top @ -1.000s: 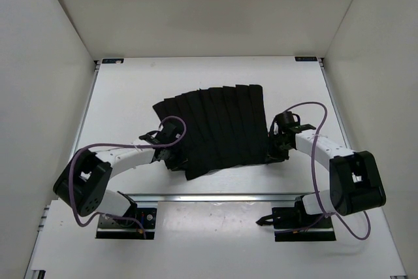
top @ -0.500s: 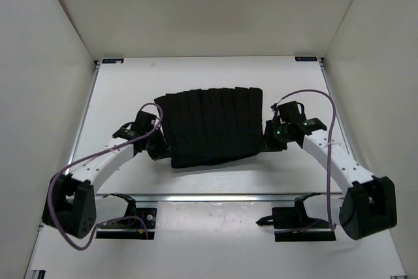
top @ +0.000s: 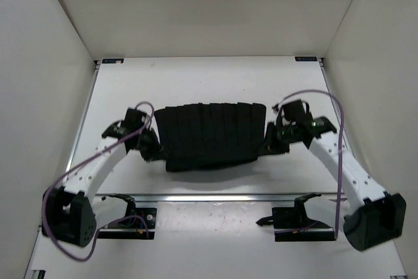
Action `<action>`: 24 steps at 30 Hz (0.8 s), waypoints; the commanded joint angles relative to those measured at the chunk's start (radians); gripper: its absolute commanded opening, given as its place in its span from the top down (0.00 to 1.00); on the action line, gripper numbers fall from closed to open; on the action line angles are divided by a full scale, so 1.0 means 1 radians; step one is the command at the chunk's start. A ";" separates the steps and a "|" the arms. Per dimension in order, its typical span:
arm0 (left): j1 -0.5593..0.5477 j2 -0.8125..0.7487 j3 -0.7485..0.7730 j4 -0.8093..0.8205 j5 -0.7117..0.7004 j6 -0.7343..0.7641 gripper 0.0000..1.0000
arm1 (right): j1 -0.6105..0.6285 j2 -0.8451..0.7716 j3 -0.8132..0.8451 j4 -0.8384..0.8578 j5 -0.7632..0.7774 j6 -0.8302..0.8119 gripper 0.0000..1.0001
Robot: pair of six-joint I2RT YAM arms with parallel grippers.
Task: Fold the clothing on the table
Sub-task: Fold the skirt
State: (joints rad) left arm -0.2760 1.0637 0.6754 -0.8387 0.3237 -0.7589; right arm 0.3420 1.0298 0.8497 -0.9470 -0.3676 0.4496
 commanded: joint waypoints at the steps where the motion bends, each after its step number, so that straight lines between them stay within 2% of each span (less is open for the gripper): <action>1: 0.095 0.152 0.243 0.010 -0.066 0.079 1.00 | -0.098 0.160 0.228 0.040 0.038 -0.106 1.00; 2: 0.100 0.251 0.347 0.018 -0.077 0.087 1.00 | -0.113 0.250 0.308 0.068 0.044 -0.114 1.00; 4: 0.142 0.431 0.514 -0.003 -0.033 0.102 0.92 | -0.165 0.398 0.437 0.105 0.020 -0.126 1.00; 5: 0.158 0.549 0.650 -0.011 -0.034 0.102 0.80 | -0.201 0.497 0.530 0.123 0.025 -0.124 0.91; 6: 0.173 0.652 0.770 -0.013 -0.035 0.093 0.73 | -0.208 0.598 0.628 0.141 0.029 -0.127 0.84; 7: 0.185 0.698 0.867 -0.013 -0.023 0.075 0.65 | -0.213 0.636 0.668 0.155 0.053 -0.134 0.61; 8: 0.202 0.770 0.900 -0.001 0.001 0.050 0.60 | -0.219 0.706 0.752 0.143 0.070 -0.131 0.38; 10: 0.219 0.846 0.946 0.022 0.058 0.012 0.59 | -0.224 0.783 0.851 0.106 0.087 -0.121 0.22; 12: 0.219 0.835 0.894 0.087 0.077 -0.017 0.58 | -0.218 0.777 0.823 0.140 0.099 -0.141 0.05; 15: 0.219 0.741 0.697 0.195 0.057 -0.040 0.54 | -0.239 0.689 0.631 0.244 0.147 -0.112 0.04; 17: 0.219 0.681 0.527 0.251 0.066 -0.048 0.52 | -0.291 0.652 0.514 0.313 0.090 -0.086 0.05; 19: 0.207 0.622 0.431 0.282 0.042 -0.042 0.52 | -0.316 0.633 0.390 0.394 0.064 -0.074 0.09; 24: 0.155 0.558 0.261 0.322 -0.055 -0.048 0.50 | -0.339 0.680 0.321 0.490 0.032 -0.046 0.08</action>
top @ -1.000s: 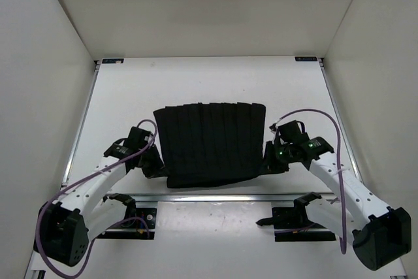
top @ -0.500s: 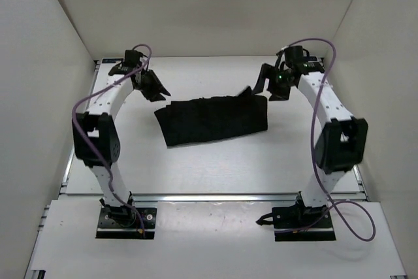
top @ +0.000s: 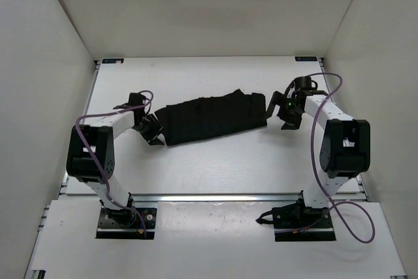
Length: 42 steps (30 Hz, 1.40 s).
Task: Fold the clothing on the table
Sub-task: Fold the skirt
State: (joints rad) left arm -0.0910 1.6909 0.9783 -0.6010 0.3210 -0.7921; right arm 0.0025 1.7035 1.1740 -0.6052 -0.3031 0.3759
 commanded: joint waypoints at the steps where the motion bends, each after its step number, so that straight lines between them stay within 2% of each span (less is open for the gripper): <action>1: -0.045 -0.076 -0.070 0.096 -0.062 -0.025 0.51 | 0.002 0.033 0.003 0.165 -0.034 0.040 0.09; 4: -0.070 -0.076 -0.131 0.144 -0.065 -0.070 0.49 | 0.013 0.106 0.035 0.182 -0.053 0.054 0.10; 5: -0.081 -0.066 -0.141 0.161 -0.066 -0.078 0.34 | 0.014 0.137 0.051 0.185 -0.057 0.063 0.11; 11: -0.125 -0.002 -0.082 0.159 -0.126 -0.111 0.37 | 0.043 0.255 0.099 0.192 -0.106 0.097 0.28; 12: -0.119 -0.002 -0.085 0.176 -0.116 -0.122 0.50 | 0.056 0.268 0.096 0.202 -0.111 0.106 0.35; 13: -0.128 -0.007 -0.084 0.193 -0.103 -0.128 0.70 | 0.056 0.272 0.099 0.199 -0.116 0.089 0.55; 14: -0.127 -0.004 -0.099 0.207 -0.090 -0.145 0.81 | 0.057 0.278 0.101 0.190 -0.119 0.087 0.81; 15: -0.124 -0.004 -0.102 0.216 -0.073 -0.151 1.00 | 0.056 0.281 0.098 0.183 -0.122 0.087 0.92; 16: -0.128 -0.005 -0.102 0.237 -0.068 -0.163 1.00 | 0.051 0.268 0.089 0.168 -0.123 0.078 1.00; 18: -0.139 0.001 -0.090 0.236 -0.060 -0.170 1.00 | 0.027 0.214 0.059 0.121 -0.102 0.049 1.00; 22: -0.249 0.033 -0.032 0.245 -0.051 -0.202 1.00 | -0.070 0.124 0.058 0.003 0.043 -0.048 1.00; 24: -0.292 0.065 -0.024 0.297 -0.045 -0.237 1.00 | -0.091 0.085 0.116 -0.088 0.093 -0.104 1.00; 27: -0.334 0.122 0.000 0.326 -0.031 -0.269 1.00 | -0.052 0.035 0.215 -0.185 0.150 -0.141 1.00; 30: -0.348 0.167 0.028 0.334 -0.011 -0.274 1.00 | 0.078 -0.011 0.268 -0.199 0.176 -0.121 1.00; 35: -0.349 0.171 0.022 0.368 0.007 -0.297 1.00 | 0.406 -0.012 0.283 -0.061 0.151 -0.051 1.00; 37: -0.345 0.173 0.017 0.359 0.010 -0.285 1.00 | 0.490 0.036 0.303 0.020 0.138 -0.035 1.00; 42: -0.308 0.176 0.020 0.314 0.035 -0.230 1.00 | 0.635 0.204 0.380 0.051 0.131 -0.078 1.00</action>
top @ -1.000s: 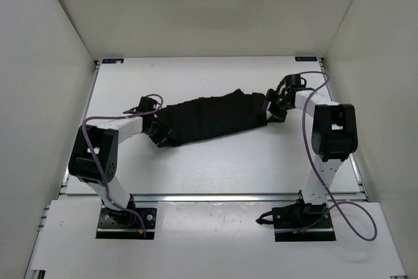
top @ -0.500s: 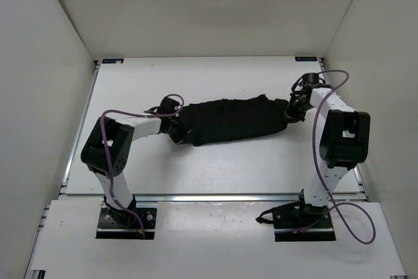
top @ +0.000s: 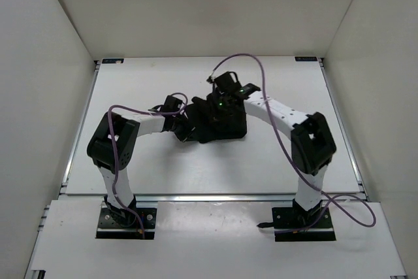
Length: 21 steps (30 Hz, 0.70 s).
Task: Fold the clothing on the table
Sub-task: Fold the skirt
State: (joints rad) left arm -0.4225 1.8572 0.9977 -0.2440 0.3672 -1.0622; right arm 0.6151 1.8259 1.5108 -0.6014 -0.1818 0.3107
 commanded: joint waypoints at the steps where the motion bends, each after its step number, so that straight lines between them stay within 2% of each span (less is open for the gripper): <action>1: 0.028 -0.001 -0.004 -0.050 -0.010 0.048 1.00 | 0.043 0.120 0.051 0.046 0.008 -0.027 1.00; 8: 0.041 -0.029 -0.057 -0.046 0.021 0.062 0.97 | 0.103 0.280 0.078 0.029 0.015 -0.042 1.00; 14: 0.059 -0.111 -0.132 -0.025 0.084 0.064 0.69 | 0.126 0.306 0.129 0.035 0.028 -0.047 1.00; 16: 0.094 -0.156 -0.165 -0.009 0.117 0.053 0.59 | 0.126 0.280 0.120 0.061 0.004 -0.036 0.92; 19: 0.129 -0.236 -0.194 -0.015 0.134 0.059 0.58 | 0.127 0.239 0.126 0.086 -0.013 -0.025 0.77; 20: 0.146 -0.265 -0.202 -0.020 0.150 0.054 0.57 | 0.123 0.225 0.134 0.077 -0.013 -0.035 0.67; 21: 0.155 -0.303 -0.212 -0.024 0.147 0.045 0.57 | 0.127 0.208 0.135 0.083 -0.016 -0.033 0.62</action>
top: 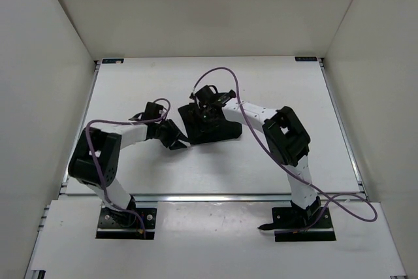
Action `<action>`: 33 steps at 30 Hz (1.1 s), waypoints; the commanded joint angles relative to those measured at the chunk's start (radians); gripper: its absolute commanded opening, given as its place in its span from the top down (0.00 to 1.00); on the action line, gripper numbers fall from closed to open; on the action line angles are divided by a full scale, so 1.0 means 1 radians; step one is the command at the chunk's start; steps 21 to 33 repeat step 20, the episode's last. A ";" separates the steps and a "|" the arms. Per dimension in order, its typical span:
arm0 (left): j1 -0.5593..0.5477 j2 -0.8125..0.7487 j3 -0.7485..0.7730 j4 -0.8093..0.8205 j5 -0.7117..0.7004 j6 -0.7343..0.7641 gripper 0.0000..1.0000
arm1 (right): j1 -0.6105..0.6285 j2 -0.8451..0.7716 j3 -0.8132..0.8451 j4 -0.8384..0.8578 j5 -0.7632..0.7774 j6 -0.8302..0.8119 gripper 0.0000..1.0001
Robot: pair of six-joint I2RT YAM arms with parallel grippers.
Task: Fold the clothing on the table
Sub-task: Fold the skirt
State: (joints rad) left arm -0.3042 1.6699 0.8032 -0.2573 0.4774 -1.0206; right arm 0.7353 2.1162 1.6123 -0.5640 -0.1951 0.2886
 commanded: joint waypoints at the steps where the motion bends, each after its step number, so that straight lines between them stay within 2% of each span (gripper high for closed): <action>1: 0.051 -0.130 -0.022 -0.010 0.038 0.007 0.57 | 0.010 -0.090 0.040 0.044 0.009 -0.009 0.55; 5: 0.132 -0.252 -0.058 -0.036 0.026 0.019 0.56 | 0.003 -0.188 0.008 0.013 0.054 0.012 0.35; 6: 0.145 -0.277 -0.056 -0.060 0.018 0.024 0.56 | -0.002 -0.232 -0.024 0.006 0.048 0.012 0.34; 7: 0.177 -0.289 -0.064 -0.072 0.018 0.048 0.51 | -0.008 -0.255 -0.047 0.004 0.063 0.020 0.29; 9: 0.200 -0.312 -0.062 -0.124 0.007 0.085 0.50 | -0.036 -0.373 -0.159 -0.008 0.036 0.032 0.17; 12: 0.221 -0.317 -0.064 -0.174 -0.013 0.149 0.50 | -0.088 -0.502 -0.276 -0.034 0.036 0.052 0.10; 14: 0.203 -0.325 -0.068 -0.174 -0.019 0.152 0.50 | -0.135 -0.585 -0.330 -0.053 0.014 0.064 0.09; 19: 0.149 -0.337 -0.099 -0.146 -0.029 0.126 0.51 | -0.270 -0.807 -0.514 0.023 -0.113 0.081 0.11; 33: 0.133 -0.338 -0.101 -0.136 -0.039 0.123 0.51 | -0.292 -0.817 -0.520 0.012 -0.125 0.077 0.11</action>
